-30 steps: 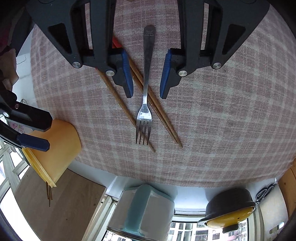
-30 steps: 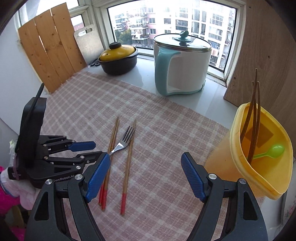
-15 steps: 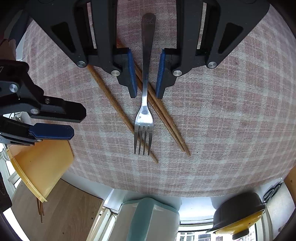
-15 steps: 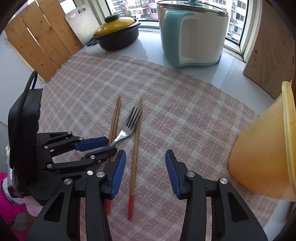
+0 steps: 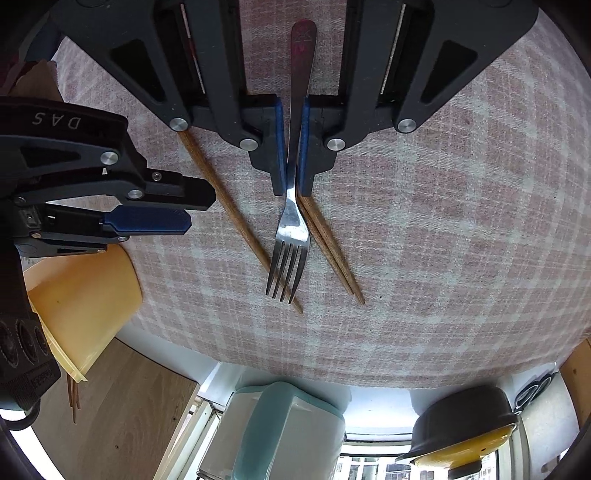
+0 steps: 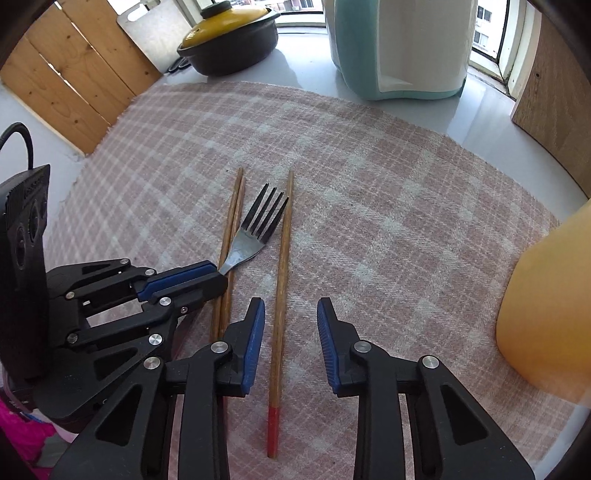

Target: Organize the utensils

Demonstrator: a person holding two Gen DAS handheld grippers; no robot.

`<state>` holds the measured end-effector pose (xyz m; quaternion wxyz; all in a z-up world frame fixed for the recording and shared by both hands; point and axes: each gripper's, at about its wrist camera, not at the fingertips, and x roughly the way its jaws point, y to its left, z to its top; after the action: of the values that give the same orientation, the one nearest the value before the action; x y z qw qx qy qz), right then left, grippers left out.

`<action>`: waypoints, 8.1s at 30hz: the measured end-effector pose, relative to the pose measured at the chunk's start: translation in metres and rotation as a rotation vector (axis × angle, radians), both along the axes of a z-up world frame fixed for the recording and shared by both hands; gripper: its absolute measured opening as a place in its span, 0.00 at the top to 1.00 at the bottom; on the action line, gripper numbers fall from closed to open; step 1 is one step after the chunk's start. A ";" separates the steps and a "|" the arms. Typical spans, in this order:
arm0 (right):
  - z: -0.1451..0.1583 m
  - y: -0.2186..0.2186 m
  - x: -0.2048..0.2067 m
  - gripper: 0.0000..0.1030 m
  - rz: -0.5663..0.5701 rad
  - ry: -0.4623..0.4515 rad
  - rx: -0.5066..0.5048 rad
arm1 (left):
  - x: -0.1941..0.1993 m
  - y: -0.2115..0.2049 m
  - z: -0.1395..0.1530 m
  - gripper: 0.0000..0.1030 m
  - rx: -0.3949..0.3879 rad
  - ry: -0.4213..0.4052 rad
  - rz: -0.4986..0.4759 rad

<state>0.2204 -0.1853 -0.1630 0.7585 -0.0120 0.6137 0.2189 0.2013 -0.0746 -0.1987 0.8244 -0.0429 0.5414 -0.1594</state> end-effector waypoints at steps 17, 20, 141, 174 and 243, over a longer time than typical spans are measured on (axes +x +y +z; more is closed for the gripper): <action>-0.015 0.033 0.005 0.94 0.073 -0.028 -0.145 | -0.003 0.026 0.003 0.97 -0.040 -0.005 0.086; -0.015 0.036 0.006 0.94 0.093 -0.028 -0.168 | -0.003 0.034 0.003 0.97 -0.051 -0.002 0.109; 0.123 -0.093 -0.082 0.95 -0.201 -0.352 0.015 | -0.024 -0.026 0.122 1.00 -0.073 -0.304 -0.121; 0.101 -0.210 -0.221 0.95 -0.643 -0.299 0.027 | 0.035 -0.122 -0.003 0.65 -0.097 0.175 -0.516; 0.145 -0.191 -0.182 0.95 -0.495 -0.436 0.033 | -0.059 -0.118 0.141 0.97 -0.231 -0.265 -0.423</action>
<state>0.0386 -0.3767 -0.0184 0.9022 0.1030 0.4177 0.0302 0.1425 -0.1925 -0.0572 0.8261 -0.0013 0.4040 -0.3928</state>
